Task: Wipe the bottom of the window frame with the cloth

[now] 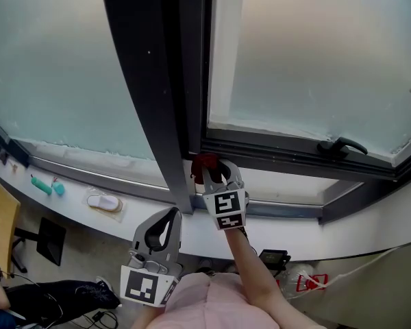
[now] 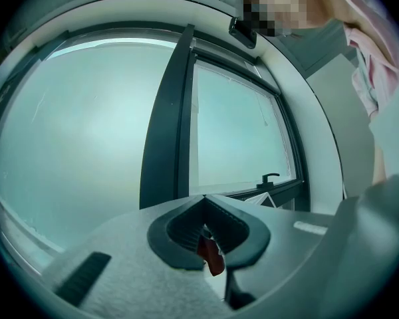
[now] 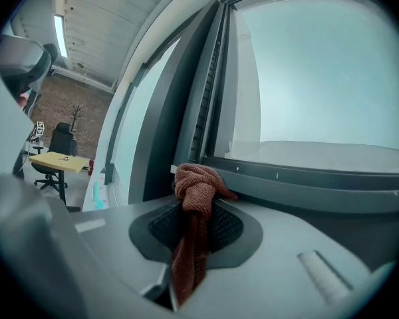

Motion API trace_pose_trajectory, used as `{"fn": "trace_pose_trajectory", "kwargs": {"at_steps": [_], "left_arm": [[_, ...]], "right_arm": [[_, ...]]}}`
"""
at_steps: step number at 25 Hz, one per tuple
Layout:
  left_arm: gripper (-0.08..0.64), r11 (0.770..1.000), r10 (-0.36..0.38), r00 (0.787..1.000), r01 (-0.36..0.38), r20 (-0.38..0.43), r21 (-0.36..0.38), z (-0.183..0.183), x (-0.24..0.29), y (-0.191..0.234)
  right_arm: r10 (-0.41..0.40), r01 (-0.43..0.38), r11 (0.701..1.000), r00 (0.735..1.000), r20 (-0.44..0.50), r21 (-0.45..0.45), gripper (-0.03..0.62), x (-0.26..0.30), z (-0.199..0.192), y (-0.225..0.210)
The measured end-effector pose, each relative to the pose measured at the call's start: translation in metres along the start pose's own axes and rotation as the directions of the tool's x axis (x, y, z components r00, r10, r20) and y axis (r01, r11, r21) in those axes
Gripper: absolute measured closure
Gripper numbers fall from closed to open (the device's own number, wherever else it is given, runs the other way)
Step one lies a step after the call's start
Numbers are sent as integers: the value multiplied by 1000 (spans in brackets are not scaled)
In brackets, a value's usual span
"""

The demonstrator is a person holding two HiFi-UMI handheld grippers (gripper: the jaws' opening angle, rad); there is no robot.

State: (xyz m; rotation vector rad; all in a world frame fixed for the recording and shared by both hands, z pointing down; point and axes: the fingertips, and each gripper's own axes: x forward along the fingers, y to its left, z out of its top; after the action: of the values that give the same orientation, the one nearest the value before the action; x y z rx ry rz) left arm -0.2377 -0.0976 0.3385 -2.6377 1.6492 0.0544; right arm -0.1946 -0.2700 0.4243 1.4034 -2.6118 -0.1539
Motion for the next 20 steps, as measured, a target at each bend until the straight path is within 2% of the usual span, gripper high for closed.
{"fn": "trace_pose_trajectory", "kwargs": {"at_steps": [20], "left_arm": [[566,999,-37,999,36,15,5,3,7,-34]], "right_arm": [[-78,78,997,997,-10,27,525,-31,-11,-48]]}}
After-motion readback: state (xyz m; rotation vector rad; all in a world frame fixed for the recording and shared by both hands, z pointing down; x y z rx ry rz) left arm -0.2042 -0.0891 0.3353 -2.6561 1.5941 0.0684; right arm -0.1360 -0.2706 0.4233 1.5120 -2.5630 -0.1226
